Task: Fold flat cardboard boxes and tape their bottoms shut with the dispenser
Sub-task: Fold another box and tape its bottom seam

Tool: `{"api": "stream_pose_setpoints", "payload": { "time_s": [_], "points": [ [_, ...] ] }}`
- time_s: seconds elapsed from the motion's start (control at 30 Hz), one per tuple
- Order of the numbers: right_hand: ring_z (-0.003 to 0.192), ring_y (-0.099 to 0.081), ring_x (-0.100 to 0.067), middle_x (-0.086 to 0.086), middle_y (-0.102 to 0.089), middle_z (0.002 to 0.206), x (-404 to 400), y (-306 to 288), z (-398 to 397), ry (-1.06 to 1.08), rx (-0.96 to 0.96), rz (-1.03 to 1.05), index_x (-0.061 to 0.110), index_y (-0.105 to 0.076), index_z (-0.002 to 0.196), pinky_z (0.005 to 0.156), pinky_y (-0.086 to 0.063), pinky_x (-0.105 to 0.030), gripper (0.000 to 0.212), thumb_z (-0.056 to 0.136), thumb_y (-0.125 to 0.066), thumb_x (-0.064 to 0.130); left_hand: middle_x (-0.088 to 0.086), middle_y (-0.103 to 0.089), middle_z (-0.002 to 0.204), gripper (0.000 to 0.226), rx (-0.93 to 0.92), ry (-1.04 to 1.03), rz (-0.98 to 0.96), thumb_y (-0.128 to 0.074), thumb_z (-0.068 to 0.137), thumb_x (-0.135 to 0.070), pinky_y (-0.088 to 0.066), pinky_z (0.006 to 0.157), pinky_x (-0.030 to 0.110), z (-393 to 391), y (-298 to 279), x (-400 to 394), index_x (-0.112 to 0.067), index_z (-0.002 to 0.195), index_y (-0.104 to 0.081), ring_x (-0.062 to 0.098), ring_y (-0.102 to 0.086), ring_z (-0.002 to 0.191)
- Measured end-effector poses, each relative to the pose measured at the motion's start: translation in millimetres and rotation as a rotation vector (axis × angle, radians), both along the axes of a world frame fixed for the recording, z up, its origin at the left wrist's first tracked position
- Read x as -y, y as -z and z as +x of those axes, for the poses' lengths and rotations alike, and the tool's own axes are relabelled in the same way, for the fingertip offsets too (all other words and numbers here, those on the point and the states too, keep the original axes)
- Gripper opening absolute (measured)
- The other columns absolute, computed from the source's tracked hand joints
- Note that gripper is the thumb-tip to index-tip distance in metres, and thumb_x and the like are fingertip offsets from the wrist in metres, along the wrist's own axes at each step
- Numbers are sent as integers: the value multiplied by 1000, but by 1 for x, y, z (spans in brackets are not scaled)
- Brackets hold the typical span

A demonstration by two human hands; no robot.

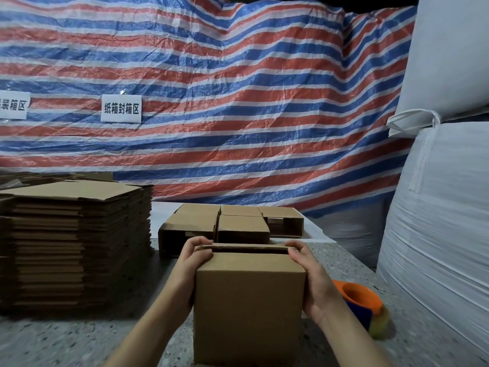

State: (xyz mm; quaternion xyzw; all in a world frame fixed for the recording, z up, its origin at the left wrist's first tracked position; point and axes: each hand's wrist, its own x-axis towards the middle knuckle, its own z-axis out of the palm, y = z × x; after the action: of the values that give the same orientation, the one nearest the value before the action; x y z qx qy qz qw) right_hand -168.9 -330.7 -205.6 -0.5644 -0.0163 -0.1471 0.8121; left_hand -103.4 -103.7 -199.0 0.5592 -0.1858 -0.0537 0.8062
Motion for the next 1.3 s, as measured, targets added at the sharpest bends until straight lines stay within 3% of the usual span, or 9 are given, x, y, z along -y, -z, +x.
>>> {"api": "stream_pose_setpoints", "payload": {
  "time_s": [0.17, 0.33, 0.47, 0.6, 0.73, 1.07, 1.2, 1.27, 1.3],
  "points": [
    [81, -70, -27, -14, -73, 98, -1, 2, 2, 52, 5, -22, 21, -72, 92, 68, -59, -42, 18, 82, -66, 35, 4, -61, 121, 5, -18, -63, 6, -55, 95, -12, -46, 69, 37, 1, 2, 2, -15, 98, -58, 23, -56, 88],
    [96, -68, -34, -19, -72, 111, -1, 6, 2, 78, 10, -5, 19, -74, 99, 80, -57, -49, 28, 84, -63, 40, 3, -61, 123, 5, -18, -72, 15, -53, 96, -11, -45, 74, 40, 1, 2, 2, -14, 98, -57, 27, -55, 94],
    [95, -68, -35, -20, -72, 111, -6, 4, 1, 111, 17, -27, 19, -74, 96, 79, -57, -49, 30, 81, -64, 44, 2, -59, 121, 8, -47, -83, 42, -49, 99, -16, -45, 79, 42, -2, 0, 6, -19, 102, -55, 28, -53, 96],
    [94, -67, -36, -24, -69, 113, -8, 3, 0, 134, 14, -21, 17, -72, 97, 75, -56, -47, 32, 79, -65, 43, 5, -59, 114, 10, -57, -103, 74, -46, 100, -18, -46, 73, 39, -5, -2, 7, -21, 103, -55, 26, -54, 91],
    [99, -66, -39, -23, -70, 113, -9, 3, 0, 152, 11, -35, 17, -73, 98, 83, -55, -52, 35, 77, -65, 43, 10, -55, 109, 11, -65, -116, 94, -44, 101, -17, -46, 67, 37, -7, -4, 7, -22, 103, -54, 23, -53, 84],
    [88, -71, -30, -18, -74, 104, -12, 1, -2, 156, 21, -71, 17, -75, 97, 66, -60, -40, 35, 76, -65, 43, 11, -56, 113, 15, -72, -127, 129, -41, 102, -21, -46, 67, 35, -9, -3, 7, -22, 106, -55, 24, -54, 88],
    [91, -68, -31, -18, -72, 106, -12, 0, -3, 182, 23, -73, 20, -76, 88, 67, -58, -39, 25, 77, -66, 39, 13, -70, 98, 31, -172, -41, 134, -39, 98, -20, -48, 71, 35, -3, -20, 1, -8, 103, -67, 28, -61, 83],
    [93, -67, -32, -18, -72, 107, -12, -1, -3, 192, 14, -81, 21, -77, 86, 67, -58, -39, 19, 85, -63, 35, 15, -63, 121, 38, -101, -18, 306, -32, 102, -12, -44, 88, 35, 3, -30, -3, 2, 124, -59, 31, -55, 105],
    [92, -67, -31, -18, -72, 106, -12, -1, -3, 197, 9, -82, 21, -77, 86, 66, -58, -38, 19, 84, -63, 35, 9, -57, 131, 38, -12, -43, 405, -32, 104, -12, -43, 92, 30, 3, -34, -4, -1, 132, -54, 27, -50, 116]
  ]
}}
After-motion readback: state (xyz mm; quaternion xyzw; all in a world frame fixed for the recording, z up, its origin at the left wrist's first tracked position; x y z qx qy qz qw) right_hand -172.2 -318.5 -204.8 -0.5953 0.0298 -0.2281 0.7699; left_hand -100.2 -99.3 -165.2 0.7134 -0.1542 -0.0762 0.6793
